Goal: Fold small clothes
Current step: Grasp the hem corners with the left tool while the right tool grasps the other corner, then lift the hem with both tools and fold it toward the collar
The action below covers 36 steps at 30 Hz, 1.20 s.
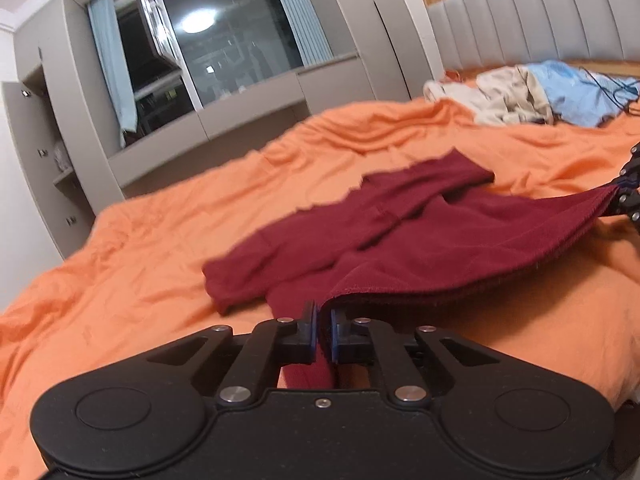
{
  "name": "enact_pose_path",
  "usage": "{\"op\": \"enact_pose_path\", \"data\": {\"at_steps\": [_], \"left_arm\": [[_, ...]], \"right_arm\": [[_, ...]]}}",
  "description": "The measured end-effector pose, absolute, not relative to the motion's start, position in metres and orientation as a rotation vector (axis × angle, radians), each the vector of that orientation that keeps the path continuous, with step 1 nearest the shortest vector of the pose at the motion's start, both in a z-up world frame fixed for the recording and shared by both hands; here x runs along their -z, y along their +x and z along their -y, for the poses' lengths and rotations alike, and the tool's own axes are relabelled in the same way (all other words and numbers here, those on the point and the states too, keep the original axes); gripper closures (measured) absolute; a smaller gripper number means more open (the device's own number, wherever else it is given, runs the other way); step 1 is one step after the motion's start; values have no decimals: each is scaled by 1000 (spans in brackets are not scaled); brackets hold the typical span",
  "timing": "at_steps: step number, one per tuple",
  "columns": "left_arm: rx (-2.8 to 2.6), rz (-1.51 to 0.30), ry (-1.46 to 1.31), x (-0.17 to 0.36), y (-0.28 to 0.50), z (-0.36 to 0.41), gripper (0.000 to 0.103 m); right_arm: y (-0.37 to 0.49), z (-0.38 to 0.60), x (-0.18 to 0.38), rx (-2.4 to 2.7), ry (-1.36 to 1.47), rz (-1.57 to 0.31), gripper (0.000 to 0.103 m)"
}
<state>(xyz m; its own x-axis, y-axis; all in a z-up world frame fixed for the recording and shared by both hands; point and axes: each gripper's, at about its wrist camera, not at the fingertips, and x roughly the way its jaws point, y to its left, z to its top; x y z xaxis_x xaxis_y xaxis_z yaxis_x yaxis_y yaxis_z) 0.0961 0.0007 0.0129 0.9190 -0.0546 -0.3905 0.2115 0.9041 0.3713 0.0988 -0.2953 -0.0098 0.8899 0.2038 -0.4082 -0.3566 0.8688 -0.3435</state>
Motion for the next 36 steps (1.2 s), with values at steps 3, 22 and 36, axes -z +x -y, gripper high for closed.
{"op": "enact_pose_path", "data": {"at_steps": [3, 22, 36], "left_arm": [[113, -350, 435, -20, 89, 0, 98], [179, -147, 541, -116, -44, 16, 98], [197, -116, 538, -136, -24, 20, 97]], "right_arm": [[88, 303, 0, -291, -402, -301, 97], [-51, 370, -111, -340, -290, -53, 97], [-2, 357, -119, -296, -353, -35, 97]]}}
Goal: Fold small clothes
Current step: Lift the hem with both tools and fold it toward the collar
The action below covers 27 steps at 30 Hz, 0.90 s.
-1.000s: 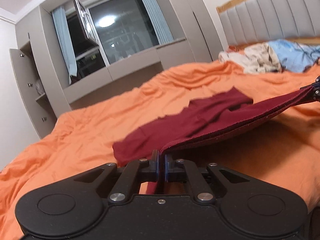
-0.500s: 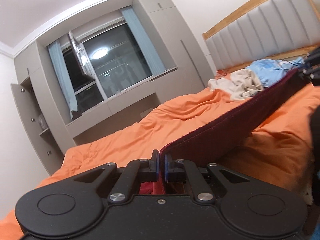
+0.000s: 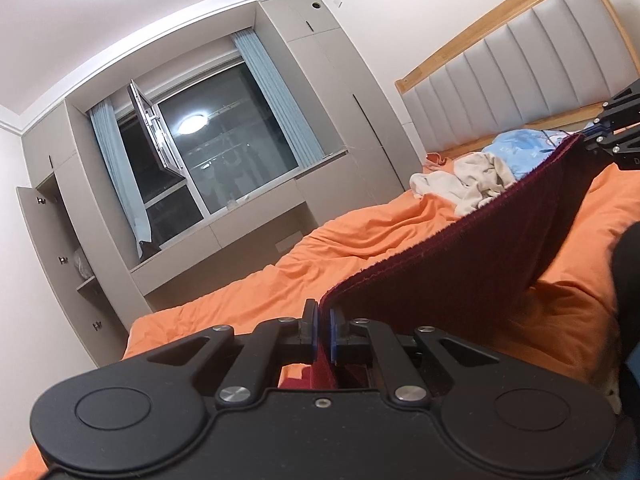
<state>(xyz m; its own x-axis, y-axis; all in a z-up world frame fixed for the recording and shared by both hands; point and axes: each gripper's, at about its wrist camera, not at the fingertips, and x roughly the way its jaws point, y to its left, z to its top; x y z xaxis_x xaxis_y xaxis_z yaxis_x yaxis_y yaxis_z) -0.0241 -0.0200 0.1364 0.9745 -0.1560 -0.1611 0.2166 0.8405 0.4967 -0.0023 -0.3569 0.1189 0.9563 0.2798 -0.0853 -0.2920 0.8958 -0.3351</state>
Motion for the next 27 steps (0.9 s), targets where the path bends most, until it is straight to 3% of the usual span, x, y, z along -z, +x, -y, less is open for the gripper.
{"op": "enact_pose_path", "data": {"at_steps": [13, 27], "left_arm": [[149, -140, 512, -142, 137, 24, 96], [96, -322, 422, -82, 318, 13, 96]], "right_arm": [[185, 320, -117, -269, -396, -82, 97], [339, 294, -43, -278, -375, -298, 97]]}}
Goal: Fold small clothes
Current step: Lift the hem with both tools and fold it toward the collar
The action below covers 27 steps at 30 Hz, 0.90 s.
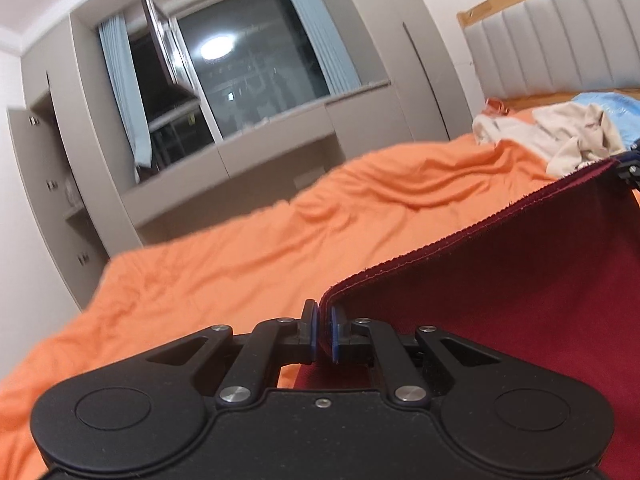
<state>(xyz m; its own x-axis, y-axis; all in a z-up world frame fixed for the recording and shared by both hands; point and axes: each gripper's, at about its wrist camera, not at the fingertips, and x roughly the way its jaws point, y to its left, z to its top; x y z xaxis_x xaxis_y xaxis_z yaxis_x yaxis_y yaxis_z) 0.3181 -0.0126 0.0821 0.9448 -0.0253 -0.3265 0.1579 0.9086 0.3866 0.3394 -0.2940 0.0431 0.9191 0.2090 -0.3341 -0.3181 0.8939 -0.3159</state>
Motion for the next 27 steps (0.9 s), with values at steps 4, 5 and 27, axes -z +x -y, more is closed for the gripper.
{"op": "enact_pose_path", "data": {"at_steps": [4, 5, 27], "left_arm": [[115, -399, 358, -57, 350, 4, 96], [120, -420, 348, -51, 355, 2, 96], [119, -610, 361, 19, 411, 3, 88]], "right_arm": [[362, 295, -15, -296, -359, -384, 97], [367, 294, -8, -298, -368, -399, 97], [394, 287, 40, -250, -444, -511, 77]]}}
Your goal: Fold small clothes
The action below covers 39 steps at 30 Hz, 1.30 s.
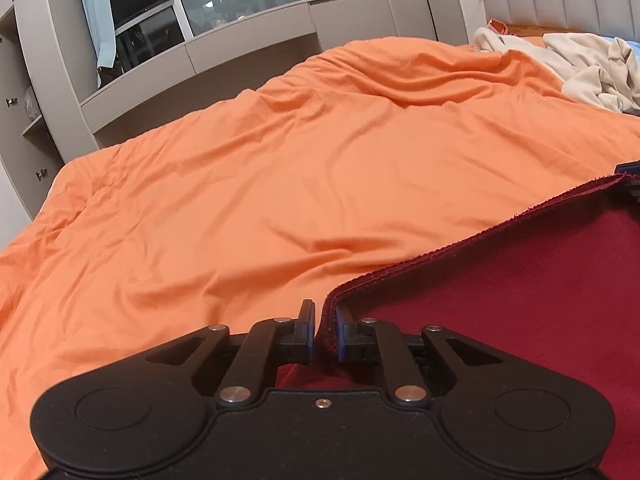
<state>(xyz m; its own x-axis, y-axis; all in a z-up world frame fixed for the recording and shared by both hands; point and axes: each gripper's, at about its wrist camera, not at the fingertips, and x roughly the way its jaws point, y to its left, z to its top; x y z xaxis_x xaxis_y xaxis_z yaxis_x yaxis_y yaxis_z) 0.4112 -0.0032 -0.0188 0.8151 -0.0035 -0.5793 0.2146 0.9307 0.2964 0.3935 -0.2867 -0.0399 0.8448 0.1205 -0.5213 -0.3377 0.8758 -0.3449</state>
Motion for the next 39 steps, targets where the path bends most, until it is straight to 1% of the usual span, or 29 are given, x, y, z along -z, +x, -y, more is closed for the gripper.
{"op": "enact_pose_path", "data": {"at_steps": [3, 5, 6, 7, 8, 9, 11, 12, 13, 14, 19, 21, 23, 25, 29, 34, 39], "left_arm": [[108, -619, 361, 19, 412, 3, 79], [100, -624, 355, 18, 413, 2, 72], [97, -628, 351, 17, 413, 2, 69], [92, -634, 346, 17, 414, 1, 64], [85, -638, 339, 17, 414, 0, 56], [77, -642, 331, 16, 415, -2, 52], [61, -645, 307, 12, 415, -7, 35], [55, -642, 293, 9, 414, -11, 32], [49, -639, 282, 6, 413, -14, 27], [37, -636, 270, 2, 412, -18, 24], [-34, -625, 217, -12, 407, -41, 13], [-48, -630, 189, -15, 404, -50, 11], [-25, -633, 156, -17, 399, -58, 4], [50, -643, 123, -20, 391, -64, 2], [178, -643, 103, -21, 373, -64, 1], [289, -699, 171, -11, 369, -48, 1], [226, -765, 229, 8, 380, -42, 1]], "right_arm": [[393, 288, 39, -238, -442, -508, 68], [393, 289, 39, -232, -436, -508, 57], [393, 289, 38, -229, -434, -507, 53], [393, 290, 38, -225, -435, -506, 48], [393, 290, 38, -222, -436, -505, 43], [393, 291, 38, -217, -440, -502, 40], [393, 293, 38, -200, -451, -495, 27], [392, 294, 38, -189, -456, -491, 24], [393, 296, 38, -180, -459, -489, 19], [394, 297, 39, -168, -459, -488, 13], [399, 307, 39, -112, -453, -503, 1], [401, 313, 38, -92, -439, -506, 0], [404, 320, 37, -83, -410, -518, 0], [406, 327, 37, -81, -373, -530, 0], [409, 336, 36, -83, -315, -552, 0], [408, 337, 38, -80, -313, -560, 0], [408, 336, 38, -80, -313, -561, 0]]}}
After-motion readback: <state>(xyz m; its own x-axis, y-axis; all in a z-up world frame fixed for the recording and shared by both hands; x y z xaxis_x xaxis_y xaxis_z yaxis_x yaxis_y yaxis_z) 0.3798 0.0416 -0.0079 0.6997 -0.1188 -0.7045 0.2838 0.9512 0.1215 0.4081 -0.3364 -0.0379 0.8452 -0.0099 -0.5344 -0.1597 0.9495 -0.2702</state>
